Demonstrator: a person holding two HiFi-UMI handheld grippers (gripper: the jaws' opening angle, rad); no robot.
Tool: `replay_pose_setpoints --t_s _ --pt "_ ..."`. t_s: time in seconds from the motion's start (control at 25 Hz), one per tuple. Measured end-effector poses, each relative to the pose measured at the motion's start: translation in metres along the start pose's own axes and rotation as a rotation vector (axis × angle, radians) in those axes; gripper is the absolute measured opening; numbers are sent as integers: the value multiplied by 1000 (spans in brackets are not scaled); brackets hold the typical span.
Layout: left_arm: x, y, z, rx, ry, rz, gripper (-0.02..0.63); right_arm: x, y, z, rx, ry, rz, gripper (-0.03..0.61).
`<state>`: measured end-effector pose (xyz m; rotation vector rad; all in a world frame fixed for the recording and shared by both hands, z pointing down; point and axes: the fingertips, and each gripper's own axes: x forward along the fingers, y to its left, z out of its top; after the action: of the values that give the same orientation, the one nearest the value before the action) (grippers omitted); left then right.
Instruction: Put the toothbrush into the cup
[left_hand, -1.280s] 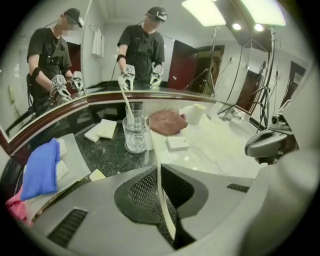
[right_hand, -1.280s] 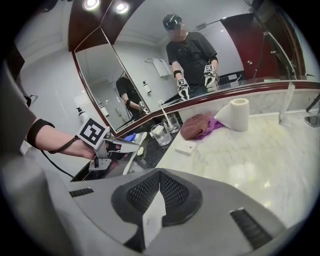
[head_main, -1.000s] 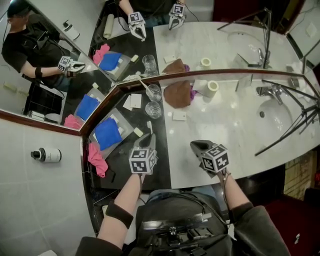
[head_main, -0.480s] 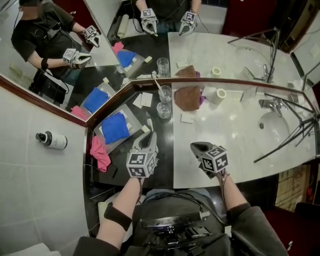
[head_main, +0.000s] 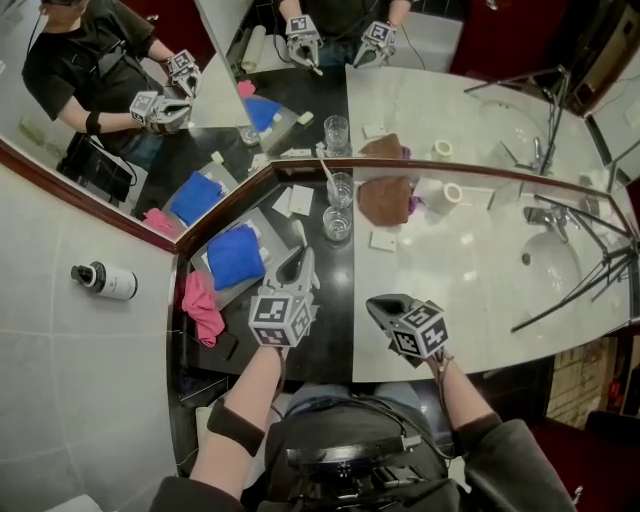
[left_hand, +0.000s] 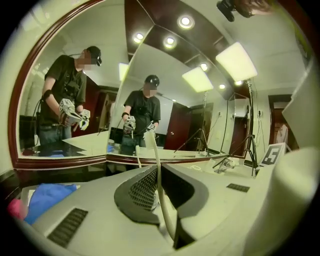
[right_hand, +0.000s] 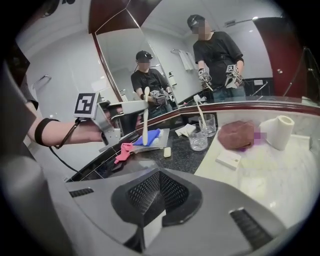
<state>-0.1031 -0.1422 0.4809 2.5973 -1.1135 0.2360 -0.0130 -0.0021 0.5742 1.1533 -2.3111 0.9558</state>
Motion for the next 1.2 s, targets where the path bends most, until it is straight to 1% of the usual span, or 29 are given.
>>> replay_pose_setpoints --t_s 0.32,0.52,0.68,1.0,1.12,1.2 --pt "50 15 36 24 -96 -60 25 55 56 12 -106 19 178 17" --pt "82 29 42 46 -146 -89 25 87 84 22 -162 29 304 17" --pt "108 38 41 48 -174 -101 25 108 80 19 -179 39 334 17" --pt "146 38 35 58 -215 -146 25 140 64 14 -177 38 369 17" --pt "157 38 29 63 -234 -159 26 146 62 19 -168 32 385 17" --pt "162 38 21 67 -230 -163 25 148 57 17 -163 32 386 17"
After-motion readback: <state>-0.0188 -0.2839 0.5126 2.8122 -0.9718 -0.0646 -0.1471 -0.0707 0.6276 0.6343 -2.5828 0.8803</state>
